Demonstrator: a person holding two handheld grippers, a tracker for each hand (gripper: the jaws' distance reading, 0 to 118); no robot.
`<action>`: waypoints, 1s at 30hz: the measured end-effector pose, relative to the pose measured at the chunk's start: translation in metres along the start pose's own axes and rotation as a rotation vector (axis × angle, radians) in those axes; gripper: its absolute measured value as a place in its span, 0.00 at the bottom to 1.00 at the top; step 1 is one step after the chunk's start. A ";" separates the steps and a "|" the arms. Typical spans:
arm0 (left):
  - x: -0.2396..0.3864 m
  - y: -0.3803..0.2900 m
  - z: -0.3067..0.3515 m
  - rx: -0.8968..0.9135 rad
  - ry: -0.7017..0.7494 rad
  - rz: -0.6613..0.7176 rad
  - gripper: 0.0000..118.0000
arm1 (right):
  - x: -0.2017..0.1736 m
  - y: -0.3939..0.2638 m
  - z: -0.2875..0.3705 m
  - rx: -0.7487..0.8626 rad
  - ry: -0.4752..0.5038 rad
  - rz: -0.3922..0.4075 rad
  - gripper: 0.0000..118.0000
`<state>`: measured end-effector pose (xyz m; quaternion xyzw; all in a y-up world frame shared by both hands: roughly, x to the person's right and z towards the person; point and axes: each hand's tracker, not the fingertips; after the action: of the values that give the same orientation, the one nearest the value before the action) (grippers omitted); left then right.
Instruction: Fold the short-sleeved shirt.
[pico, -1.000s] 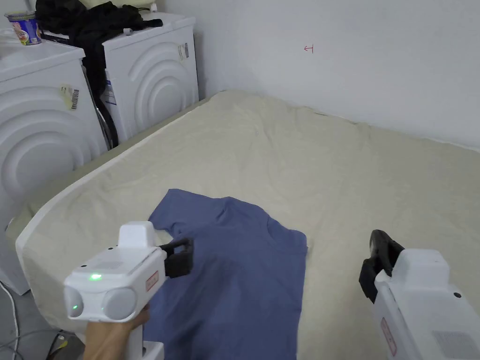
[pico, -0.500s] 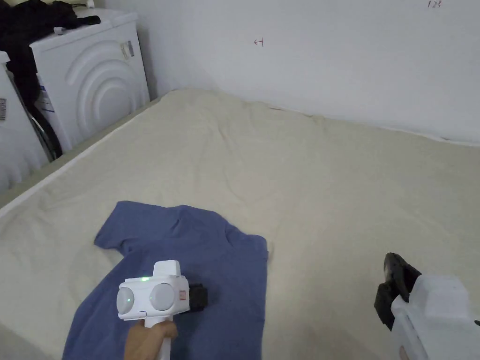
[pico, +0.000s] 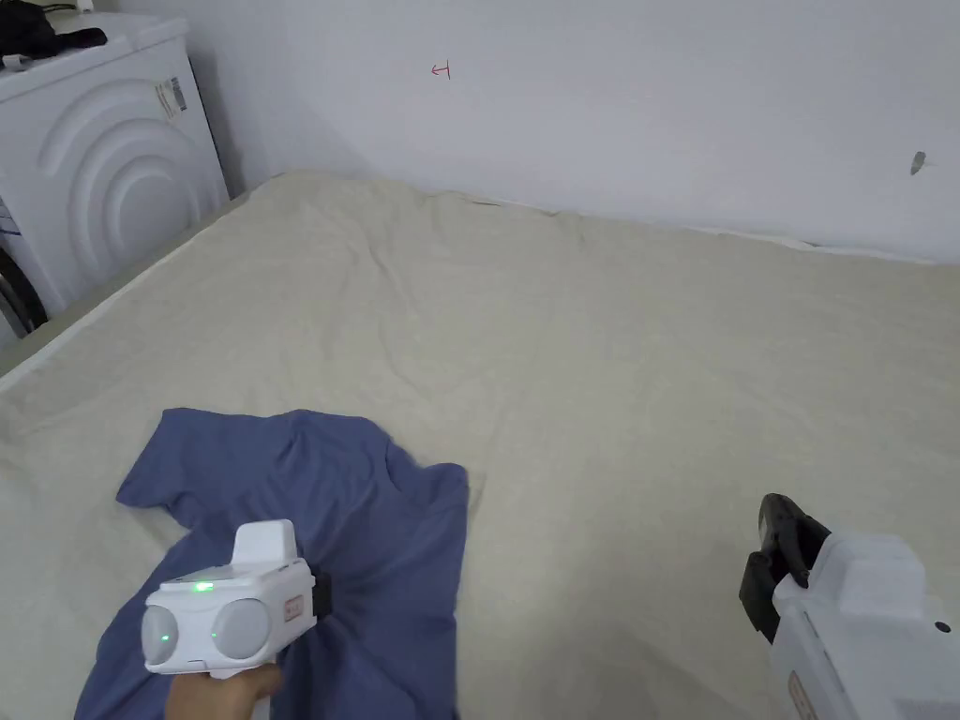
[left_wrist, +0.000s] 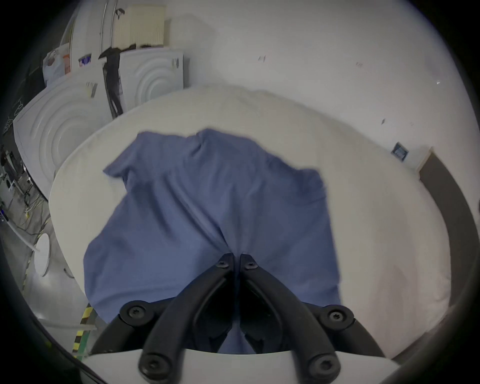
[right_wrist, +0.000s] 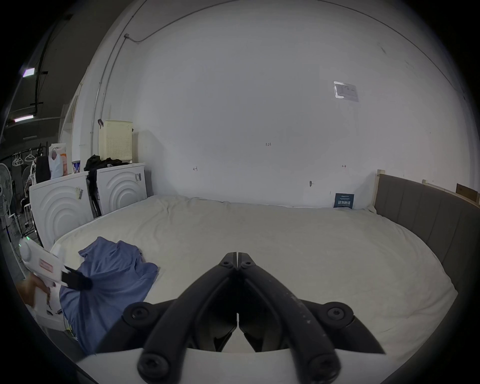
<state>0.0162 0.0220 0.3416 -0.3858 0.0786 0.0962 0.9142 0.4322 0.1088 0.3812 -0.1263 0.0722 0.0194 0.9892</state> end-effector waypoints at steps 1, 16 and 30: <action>0.001 0.006 0.011 0.021 -0.022 0.009 0.03 | 0.003 0.000 0.002 0.003 -0.002 -0.002 0.01; 0.159 0.143 0.148 0.367 -0.447 -0.186 0.03 | 0.063 0.016 0.066 0.103 -0.105 -0.036 0.01; 0.327 0.081 0.131 0.184 -0.727 -0.409 0.03 | 0.128 0.007 0.123 0.117 -0.292 -0.030 0.01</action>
<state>0.3229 0.2096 0.3051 -0.2512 -0.3186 0.0354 0.9133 0.5750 0.1493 0.4783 -0.0656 -0.0731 0.0187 0.9950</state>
